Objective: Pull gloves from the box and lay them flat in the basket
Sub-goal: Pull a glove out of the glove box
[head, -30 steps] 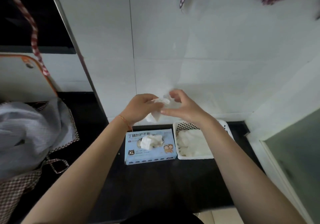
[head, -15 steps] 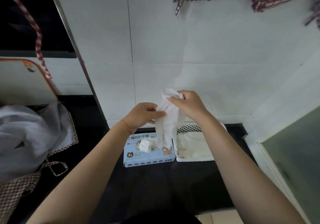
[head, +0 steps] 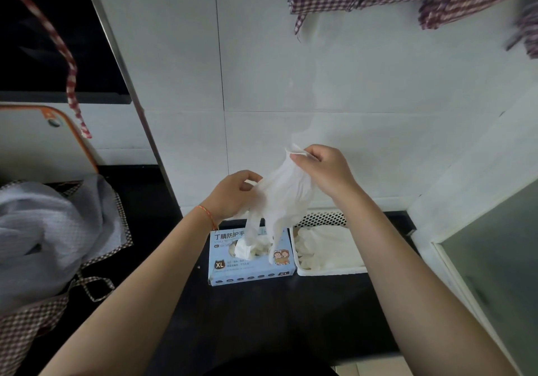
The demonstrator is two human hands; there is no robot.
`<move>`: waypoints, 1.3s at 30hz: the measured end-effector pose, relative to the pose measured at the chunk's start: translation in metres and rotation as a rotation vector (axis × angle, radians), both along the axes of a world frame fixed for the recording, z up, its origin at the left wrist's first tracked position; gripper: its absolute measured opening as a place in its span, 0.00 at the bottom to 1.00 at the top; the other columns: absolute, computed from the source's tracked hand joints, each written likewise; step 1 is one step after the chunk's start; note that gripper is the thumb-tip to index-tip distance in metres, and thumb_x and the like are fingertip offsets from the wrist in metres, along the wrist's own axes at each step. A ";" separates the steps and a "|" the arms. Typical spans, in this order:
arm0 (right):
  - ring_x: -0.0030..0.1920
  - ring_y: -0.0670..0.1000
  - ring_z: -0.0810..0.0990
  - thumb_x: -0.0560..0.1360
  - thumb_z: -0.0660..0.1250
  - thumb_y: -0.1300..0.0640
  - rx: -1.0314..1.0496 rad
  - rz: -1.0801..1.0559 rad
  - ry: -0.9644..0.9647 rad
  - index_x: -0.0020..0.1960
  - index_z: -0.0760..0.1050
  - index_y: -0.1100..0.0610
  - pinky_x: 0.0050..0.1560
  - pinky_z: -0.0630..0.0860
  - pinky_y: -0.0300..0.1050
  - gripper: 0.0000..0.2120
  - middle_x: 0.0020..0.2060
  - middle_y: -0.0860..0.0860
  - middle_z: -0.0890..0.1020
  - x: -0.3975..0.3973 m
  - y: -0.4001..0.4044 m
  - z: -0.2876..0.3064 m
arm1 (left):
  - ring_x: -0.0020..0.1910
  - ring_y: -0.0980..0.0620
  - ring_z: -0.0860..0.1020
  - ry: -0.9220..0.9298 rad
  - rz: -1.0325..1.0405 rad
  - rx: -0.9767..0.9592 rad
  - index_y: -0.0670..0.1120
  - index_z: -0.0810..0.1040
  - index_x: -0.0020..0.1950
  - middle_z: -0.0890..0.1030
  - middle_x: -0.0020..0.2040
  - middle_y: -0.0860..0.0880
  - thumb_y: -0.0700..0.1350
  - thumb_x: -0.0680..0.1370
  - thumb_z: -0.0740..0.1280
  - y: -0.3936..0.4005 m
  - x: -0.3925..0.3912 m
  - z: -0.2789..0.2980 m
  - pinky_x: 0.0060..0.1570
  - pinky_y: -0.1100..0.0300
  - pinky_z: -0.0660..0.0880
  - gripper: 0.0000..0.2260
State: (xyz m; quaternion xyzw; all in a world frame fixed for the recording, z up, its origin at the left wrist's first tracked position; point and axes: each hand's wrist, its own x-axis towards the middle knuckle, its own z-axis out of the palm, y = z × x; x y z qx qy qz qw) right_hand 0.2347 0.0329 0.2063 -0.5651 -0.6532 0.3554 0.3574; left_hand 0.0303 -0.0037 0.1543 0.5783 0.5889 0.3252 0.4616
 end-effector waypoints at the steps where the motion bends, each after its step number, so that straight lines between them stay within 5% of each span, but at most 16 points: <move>1: 0.28 0.46 0.63 0.76 0.70 0.52 0.001 0.004 0.002 0.35 0.69 0.62 0.27 0.59 0.36 0.18 0.28 0.49 0.65 0.001 0.000 0.000 | 0.31 0.59 0.79 -0.003 0.001 0.000 0.44 0.80 0.52 0.85 0.41 0.45 0.34 0.76 0.65 -0.002 0.001 -0.001 0.32 0.69 0.73 0.09; 6: 0.35 0.46 0.73 0.76 0.68 0.55 -0.061 0.023 -0.030 0.47 0.80 0.58 0.37 0.68 0.40 0.06 0.36 0.49 0.77 0.001 0.003 0.000 | 0.34 0.57 0.76 -0.081 0.010 -0.042 0.43 0.83 0.46 0.81 0.38 0.50 0.32 0.74 0.58 0.002 0.001 -0.006 0.38 0.65 0.72 0.14; 9: 0.36 0.46 0.73 0.75 0.66 0.57 -0.083 -0.005 -0.026 0.49 0.78 0.56 0.37 0.69 0.40 0.04 0.37 0.48 0.78 0.001 0.005 0.000 | 0.38 0.53 0.77 -0.102 -0.070 -0.055 0.44 0.82 0.47 0.82 0.41 0.46 0.42 0.76 0.67 0.004 0.000 -0.008 0.42 0.61 0.73 0.05; 17: 0.31 0.47 0.70 0.75 0.71 0.49 -0.044 -0.004 -0.041 0.43 0.75 0.66 0.34 0.68 0.39 0.18 0.31 0.49 0.71 0.015 0.012 -0.007 | 0.34 0.54 0.72 -0.024 -0.038 -0.045 0.38 0.82 0.42 0.77 0.35 0.49 0.48 0.76 0.72 0.009 -0.003 -0.019 0.38 0.63 0.68 0.12; 24: 0.36 0.47 0.76 0.75 0.72 0.53 -0.141 -0.066 0.042 0.41 0.78 0.53 0.38 0.71 0.41 0.06 0.36 0.50 0.80 0.032 0.010 -0.062 | 0.30 0.61 0.75 0.034 -0.107 -0.178 0.42 0.84 0.43 0.80 0.34 0.54 0.52 0.75 0.73 0.007 0.003 -0.063 0.32 0.73 0.70 0.12; 29: 0.43 0.49 0.78 0.78 0.68 0.50 -0.284 -0.094 0.025 0.47 0.77 0.53 0.44 0.73 0.44 0.06 0.44 0.52 0.81 0.054 0.002 -0.107 | 0.27 0.61 0.70 0.012 -0.114 -0.210 0.48 0.79 0.36 0.74 0.30 0.56 0.48 0.78 0.69 0.012 0.016 -0.092 0.33 0.68 0.67 0.11; 34: 0.28 0.42 0.73 0.77 0.70 0.52 -0.393 -0.216 0.112 0.50 0.78 0.56 0.28 0.71 0.34 0.08 0.35 0.48 0.77 0.082 -0.001 -0.133 | 0.34 0.57 0.74 0.000 -0.114 -0.258 0.46 0.81 0.39 0.77 0.34 0.53 0.46 0.78 0.67 0.027 0.037 -0.102 0.40 0.62 0.72 0.09; 39: 0.38 0.49 0.78 0.75 0.71 0.59 -0.561 -0.239 0.062 0.58 0.70 0.53 0.32 0.75 0.41 0.15 0.49 0.51 0.78 0.122 0.001 -0.158 | 0.36 0.55 0.75 0.231 -0.197 -0.228 0.40 0.82 0.46 0.79 0.38 0.50 0.44 0.77 0.68 0.052 0.078 -0.121 0.39 0.63 0.72 0.08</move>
